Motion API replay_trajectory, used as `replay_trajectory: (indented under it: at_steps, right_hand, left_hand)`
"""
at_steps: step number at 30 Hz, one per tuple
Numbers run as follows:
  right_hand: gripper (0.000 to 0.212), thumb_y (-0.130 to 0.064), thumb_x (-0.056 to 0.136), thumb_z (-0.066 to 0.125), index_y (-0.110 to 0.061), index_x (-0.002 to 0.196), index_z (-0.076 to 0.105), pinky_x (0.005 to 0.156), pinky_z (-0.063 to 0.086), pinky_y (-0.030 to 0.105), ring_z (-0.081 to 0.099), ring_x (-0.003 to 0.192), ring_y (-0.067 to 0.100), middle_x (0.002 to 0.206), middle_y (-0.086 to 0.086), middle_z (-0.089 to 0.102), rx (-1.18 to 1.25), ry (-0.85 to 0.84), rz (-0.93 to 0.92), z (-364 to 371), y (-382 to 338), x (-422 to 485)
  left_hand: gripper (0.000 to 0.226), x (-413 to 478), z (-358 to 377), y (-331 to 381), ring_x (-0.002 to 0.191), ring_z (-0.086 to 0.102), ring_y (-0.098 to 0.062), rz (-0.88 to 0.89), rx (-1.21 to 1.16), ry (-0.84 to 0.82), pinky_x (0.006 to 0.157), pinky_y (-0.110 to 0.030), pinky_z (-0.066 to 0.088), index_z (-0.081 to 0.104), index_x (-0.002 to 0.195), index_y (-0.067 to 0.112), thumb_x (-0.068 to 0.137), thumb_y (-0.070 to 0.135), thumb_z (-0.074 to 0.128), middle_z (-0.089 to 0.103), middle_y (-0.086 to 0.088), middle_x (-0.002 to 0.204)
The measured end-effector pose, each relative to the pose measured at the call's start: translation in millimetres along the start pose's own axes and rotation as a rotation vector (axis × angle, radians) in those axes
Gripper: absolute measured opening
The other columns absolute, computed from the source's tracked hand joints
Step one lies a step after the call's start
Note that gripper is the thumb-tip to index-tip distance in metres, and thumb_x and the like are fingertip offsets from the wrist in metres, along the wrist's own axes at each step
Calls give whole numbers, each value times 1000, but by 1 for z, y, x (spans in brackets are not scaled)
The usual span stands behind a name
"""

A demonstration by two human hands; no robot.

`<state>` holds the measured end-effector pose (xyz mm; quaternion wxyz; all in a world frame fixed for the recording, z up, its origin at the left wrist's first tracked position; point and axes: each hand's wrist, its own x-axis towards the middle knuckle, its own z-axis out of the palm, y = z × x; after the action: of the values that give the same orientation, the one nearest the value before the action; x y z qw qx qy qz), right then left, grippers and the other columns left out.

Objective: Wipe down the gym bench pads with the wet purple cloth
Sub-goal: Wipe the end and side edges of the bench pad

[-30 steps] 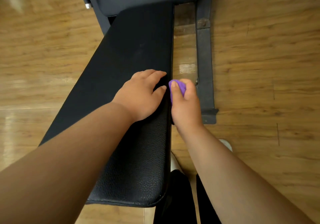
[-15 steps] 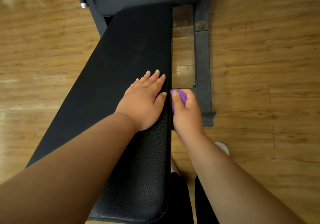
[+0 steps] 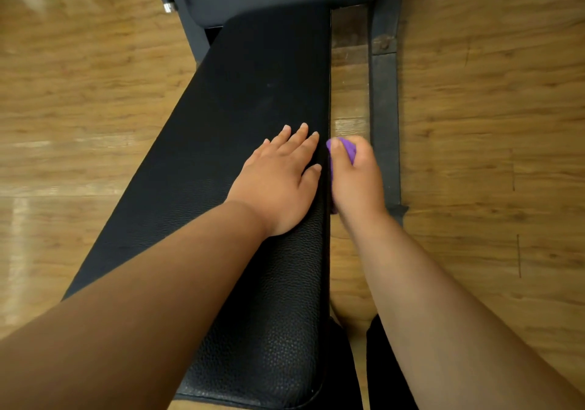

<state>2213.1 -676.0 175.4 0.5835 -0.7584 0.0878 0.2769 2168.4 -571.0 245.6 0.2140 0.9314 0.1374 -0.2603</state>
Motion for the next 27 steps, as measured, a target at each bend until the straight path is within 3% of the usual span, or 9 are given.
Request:
replay_trajectory:
  at_steps: [4,8,11,13,15,17,22,24,27]
  right_hand:
    - [10,-37,100,46,-29,103,51,68,51,31,62,87,18,88,-11,57,39,17,58,8,-5,20]
    - [8,-33,100,48,-26,102,53,63,39,5,53,80,-4,88,-16,56,46,23,-15,-2,11,-10]
    - [6,-32,100,48,-28,101,52,61,38,0,53,80,-6,88,-17,56,40,6,-35,-5,11,-18]
    - [8,-34,100,48,-29,102,53,67,44,8,58,84,2,92,-13,60,53,-4,-3,-2,7,-7]
    - [9,-38,99,46,-32,101,53,70,49,30,64,91,19,98,-3,64,84,-12,63,4,4,5]
    - [9,-39,98,47,-33,101,53,70,50,35,65,94,23,99,-2,64,124,4,72,7,6,6]
    - [6,-30,99,49,-27,101,54,62,38,2,53,81,-6,90,-17,58,125,26,-70,-1,18,-20]
    - [5,-30,99,49,-29,99,53,65,43,8,55,80,-4,88,-16,58,107,23,-75,1,14,-10]
    - [8,-34,99,48,-33,92,52,71,52,34,60,80,13,86,-11,59,108,11,-15,7,0,20]
  left_hand:
    - [52,0,0,0,148,-6,-8,1,1,-8,115,-23,-7,11,155,28,105,35,26,3,10,162]
    - [52,-1,1,-1,148,-4,-8,6,-28,11,116,-24,-5,12,155,28,105,34,27,5,11,162]
    - [52,-2,0,0,149,-3,-8,23,-39,22,116,-24,-5,12,155,26,105,32,27,8,10,162]
    - [52,-2,1,0,149,-4,-8,24,-27,24,116,-24,-5,13,155,26,105,33,27,7,9,162]
    - [52,-2,1,1,148,-5,-8,14,-18,21,116,-25,-6,12,155,25,105,34,26,4,8,163]
    - [54,-1,1,1,148,-6,-9,10,0,7,117,-26,-6,8,155,26,105,36,25,1,8,163]
    - [55,2,2,1,148,-7,-9,0,57,-29,118,-27,-4,4,155,27,105,40,21,-2,9,163]
    - [55,3,1,2,148,-6,-8,-8,71,-47,118,-27,-4,4,155,28,105,41,21,-2,10,162]
    - [56,3,-2,4,148,-5,-7,-23,86,-71,117,-25,-4,6,155,27,104,41,23,-1,9,163]
